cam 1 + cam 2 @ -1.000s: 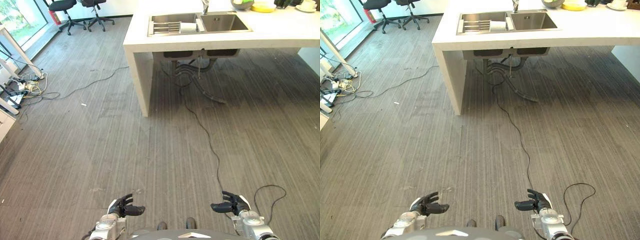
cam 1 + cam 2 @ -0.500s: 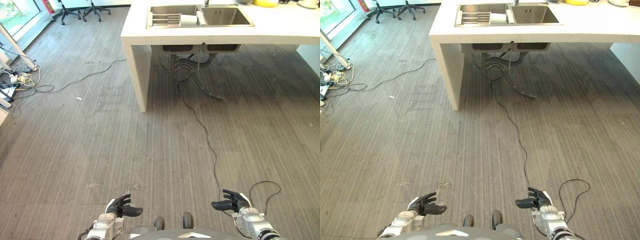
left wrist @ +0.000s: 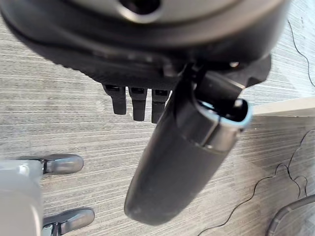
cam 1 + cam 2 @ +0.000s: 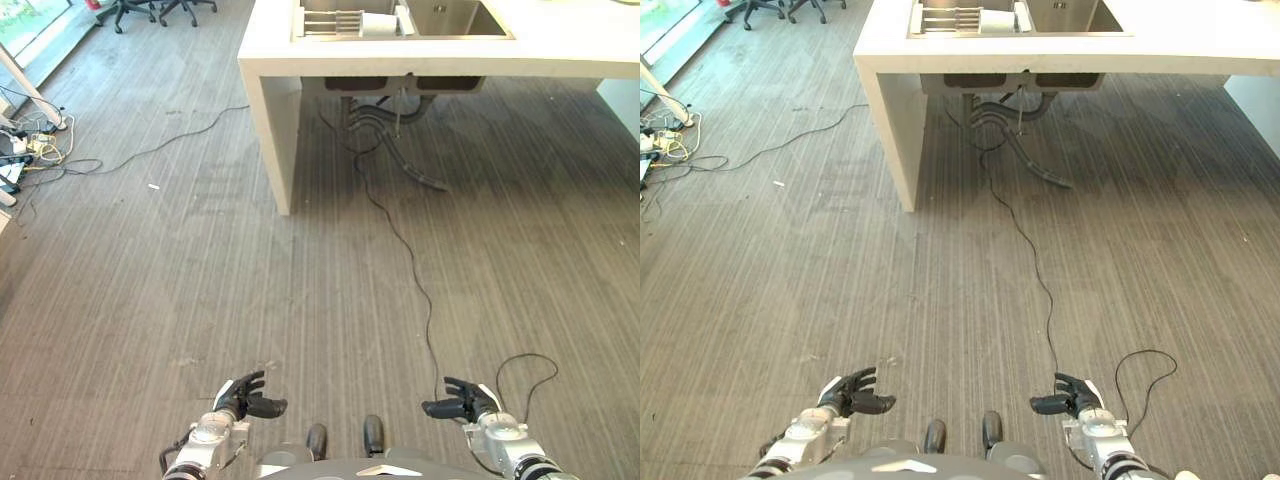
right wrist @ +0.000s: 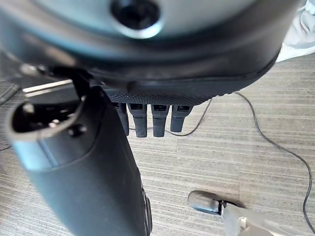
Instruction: Place the dishes in the dishwasher.
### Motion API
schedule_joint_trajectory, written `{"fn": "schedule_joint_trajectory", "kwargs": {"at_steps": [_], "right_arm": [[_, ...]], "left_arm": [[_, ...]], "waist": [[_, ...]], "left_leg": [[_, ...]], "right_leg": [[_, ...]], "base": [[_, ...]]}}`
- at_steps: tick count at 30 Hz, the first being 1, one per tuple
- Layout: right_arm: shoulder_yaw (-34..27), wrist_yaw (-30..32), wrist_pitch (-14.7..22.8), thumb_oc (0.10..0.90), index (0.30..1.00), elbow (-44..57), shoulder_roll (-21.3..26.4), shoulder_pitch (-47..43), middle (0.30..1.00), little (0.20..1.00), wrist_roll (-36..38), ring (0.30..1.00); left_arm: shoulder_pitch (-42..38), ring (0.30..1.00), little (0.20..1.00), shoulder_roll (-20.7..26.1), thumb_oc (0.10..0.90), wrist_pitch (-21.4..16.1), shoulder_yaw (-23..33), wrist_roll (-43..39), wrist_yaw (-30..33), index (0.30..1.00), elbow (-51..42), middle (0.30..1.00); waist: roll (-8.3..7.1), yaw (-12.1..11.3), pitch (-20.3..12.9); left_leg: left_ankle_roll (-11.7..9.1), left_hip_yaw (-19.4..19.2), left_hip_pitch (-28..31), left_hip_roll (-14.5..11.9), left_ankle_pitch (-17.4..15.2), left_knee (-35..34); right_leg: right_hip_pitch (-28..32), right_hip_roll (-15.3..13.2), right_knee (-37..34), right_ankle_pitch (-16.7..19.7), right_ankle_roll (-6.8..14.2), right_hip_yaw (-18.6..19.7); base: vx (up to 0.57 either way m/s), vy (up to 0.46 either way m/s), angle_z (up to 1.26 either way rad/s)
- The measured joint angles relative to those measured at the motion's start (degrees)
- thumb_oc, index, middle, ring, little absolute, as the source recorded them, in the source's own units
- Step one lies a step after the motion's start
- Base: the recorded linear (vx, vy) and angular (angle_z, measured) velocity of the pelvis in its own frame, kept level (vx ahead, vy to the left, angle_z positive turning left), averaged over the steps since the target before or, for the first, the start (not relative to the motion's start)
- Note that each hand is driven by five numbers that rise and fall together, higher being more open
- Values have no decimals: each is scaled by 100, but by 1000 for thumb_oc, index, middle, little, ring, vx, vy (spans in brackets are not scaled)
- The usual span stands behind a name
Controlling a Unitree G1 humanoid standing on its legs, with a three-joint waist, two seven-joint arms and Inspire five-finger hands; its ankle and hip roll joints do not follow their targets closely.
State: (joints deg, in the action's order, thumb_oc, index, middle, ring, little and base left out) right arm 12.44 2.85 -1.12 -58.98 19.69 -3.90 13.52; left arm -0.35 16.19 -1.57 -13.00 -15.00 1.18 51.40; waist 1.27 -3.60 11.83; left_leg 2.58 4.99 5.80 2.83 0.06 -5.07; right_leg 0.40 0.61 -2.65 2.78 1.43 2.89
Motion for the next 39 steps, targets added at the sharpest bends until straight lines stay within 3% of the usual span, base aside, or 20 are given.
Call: {"fn": "schedule_joint_trajectory", "kwargs": {"at_steps": [5, 6, 7, 8, 10, 12, 16, 18, 22, 24, 25, 26, 27, 28, 30, 32, 34, 36, 38, 39], "right_arm": [[-4, 21, -15, 800, 900, 147, 24, -107, 900, 900, -6, 900], [-7, 25, -14, 800, 900, 296, 56, -175, 900, 900, -7, 900], [-7, 25, -14, 800, 900, 296, 56, -175, 900, 900, -7, 900], [2, -4, -28, 800, 900, 341, 37, -156, 900, 900, -20, 900], [-49, -11, -87, 800, 900, 436, 33, -63, 900, 900, -102, 900], [-130, -16, -77, 800, 900, 690, 25, 104, 900, 900, -188, 900], [-117, -27, -112, 800, 900, 594, -66, 264, 900, 900, -215, 900], [-117, -34, -148, 800, 900, 379, -131, 308, 900, 900, -215, 900], [-132, -70, -198, 800, 900, 219, -109, 461, 900, 900, -215, 900], [-135, -119, -201, 800, 900, 41, -119, 530, 900, 900, -216, 900], [-116, -121, -181, 800, 900, 32, -106, 586, 900, 900, -215, 900], [-187, -110, -102, 800, 900, -16, -68, 482, 900, 900, -215, 900], [-226, -104, -92, 800, 900, -61, -41, 456, 900, 900, -213, 900], [-214, -102, -71, 800, 900, -30, -9, 438, 900, 900, -214, 900], [-52, -82, -20, 800, 900, -105, 42, 149, 900, 900, -210, 900], [-7, -28, -24, 800, 900, -310, 14, -177, 900, 900, -212, 900], [-47, -17, -30, 800, 900, -448, 41, -190, 900, 900, -212, 900], [-88, -43, -3, 800, 900, -455, 49, -77, 900, 900, -211, 900], [-143, -32, -15, 800, 900, -655, 83, -152, 900, 900, -214, 900], [-178, -63, 12, 800, 900, -897, 58, -217, 900, 900, -213, 900]], "left_arm": [[-160, 900, 900, 97, 800, 45, 18, -1, 4, 900, -311, 900], [-205, 900, 900, 147, 800, 56, 20, 0, -32, 900, -453, 900], [-205, 900, 900, 147, 800, 56, 20, 0, -32, 900, -453, 900], [-273, 900, 900, 205, 800, 84, 40, 12, -34, 900, -521, 900], [-189, 900, 900, 251, 800, 119, 48, 113, -32, 900, -515, 900], [-164, 900, 900, 251, 800, 173, 141, 113, -29, 900, -500, 900], [-27, 900, 900, 274, 800, 222, 298, 111, 7, 900, -343, 900], [-7, 900, 900, 239, 800, 226, 294, 110, 15, 900, -170, 900], [180, 900, 900, 107, 800, 226, 263, 107, 37, 900, -161, 900], [261, 900, 900, 67, 800, 211, 267, 97, 18, 900, -243, 900], [351, 900, 900, 85, 800, 166, 279, 81, 24, 900, -284, 900], [355, 900, 900, 72, 800, 212, 311, -52, 29, 900, -385, 900], [338, 900, 900, 92, 800, 205, 322, -135, 31, 900, -622, 900], [355, 900, 900, 145, 800, 189, 321, -237, 27, 900, -850, 900], [161, 900, 900, 351, 800, 171, 383, -447, 91, 900, -1365, 900], [124, 900, 900, 511, 800, 216, 465, -583, 196, 900, -1794, 900], [209, 900, 900, 549, 800, 230, 486, -712, 227, 900, -2336, 900], [258, 900, 900, 576, 800, 196, 567, -810, 225, 900, -2850, 900], [233, 900, 900, 642, 800, 81, 758, -914, 241, 900, -3628, 900], [225, 900, 900, 717, 800, 79, 851, -922, 247, 900, -3897, 900]], "waist": [[-21, -59, 218], [-4, -54, 420], [-4, -54, 420], [-89, -53, 518], [-218, -24, 552], [-213, 33, 578], [-341, 133, 504], [-358, 202, 420], [-70, 274, 94], [-159, 205, -322], [-192, 135, -542], [-140, 75, -577], [-186, 27, -555], [-187, -60, -560], [-441, -231, -312], [-585, -257, -46], [-576, -349, 84], [-438, -553, 81], [-355, -637, 224], [-315, -812, 234]], "left_leg": [[72, 29, 1, -5, 10, 4], [157, 28, 93, 2, 9, 10], [157, 28, 93, 2, 9, 10], [280, 43, 215, 94, -96, 25], [402, 166, 298, 263, -236, 166], [435, 314, 164, 266, -412, 469], [410, 604, 218, 248, -1007, 902], [254, 800, 471, 178, -1319, 969], [-7, 1177, 1145, -325, -1567, 940], [-401, 1320, 731, -336, -1399, 2274], [-556, 1321, 661, -324, -1137, 2624], [-720, 1356, 228, -282, -767, 3818], [-871, 1343, -389, -146, -76, 5071], [-843, 1359, -964, -41, 110, 5931], [-257, 1007, -2447, 69, 197, 6998], [-267, 791, -3084, 216, -143, 6582], [-308, 824, -2807, 598, -300, 4651], [-167, 562, -2465, 601, -41, 2587], [-180, 483, -2557, 770, 203, 1344], [-166, 600, -2605, 889, 286, 1015]], "right_leg": [[-394, 15, 782, -234, 209, 56], [-885, 3, 1921, -493, 545, -37], [-885, 3, 1921, -493, 545, -37], [-1431, -149, 3129, -695, 828, -174], [-1852, -328, 3737, -795, 846, -304], [-2007, -358, 3431, -859, 780, -344], [-2250, -471, 859, -420, 835, -459], [-2271, -490, 580, -303, 844, -310], [-2163, -123, 1465, 83, 523, -494], [-1858, 63, 1540, 166, 45, -521], [-1701, 164, 1478, 279, -514, -609], [-1441, 310, 1445, 111, -713, -645], [-1208, 384, 1318, 79, -821, -650], [-1088, 447, 1294, -23, -937, -670], [-958, 477, 1430, -265, -1172, -731], [-551, 495, 1224, -381, -1099, -736], [18, 512, 847, -555, -809, -613], [238, 518, 894, -983, -292, -836], [477, 730, 760, -920, -760, -640], [626, 797, 616, -934, -737, -442]], "base": [[45, 81, -16], [53, 23, -8], [113, 30, -6], [345, -20, 7], [408, -40, 8], [152, -34, 37], [476, -122, 44], [260, -109, 51], [362, -202, 38], [349, -202, 26], [377, -263, 7], [231, -255, 1], [154, -285, 4], [142, -275, 2], [221, -155, 2], [350, -50, 1], [320, -40, -16], [321, 0, -16], [344, 20, -18], [314, 23, -64]]}}
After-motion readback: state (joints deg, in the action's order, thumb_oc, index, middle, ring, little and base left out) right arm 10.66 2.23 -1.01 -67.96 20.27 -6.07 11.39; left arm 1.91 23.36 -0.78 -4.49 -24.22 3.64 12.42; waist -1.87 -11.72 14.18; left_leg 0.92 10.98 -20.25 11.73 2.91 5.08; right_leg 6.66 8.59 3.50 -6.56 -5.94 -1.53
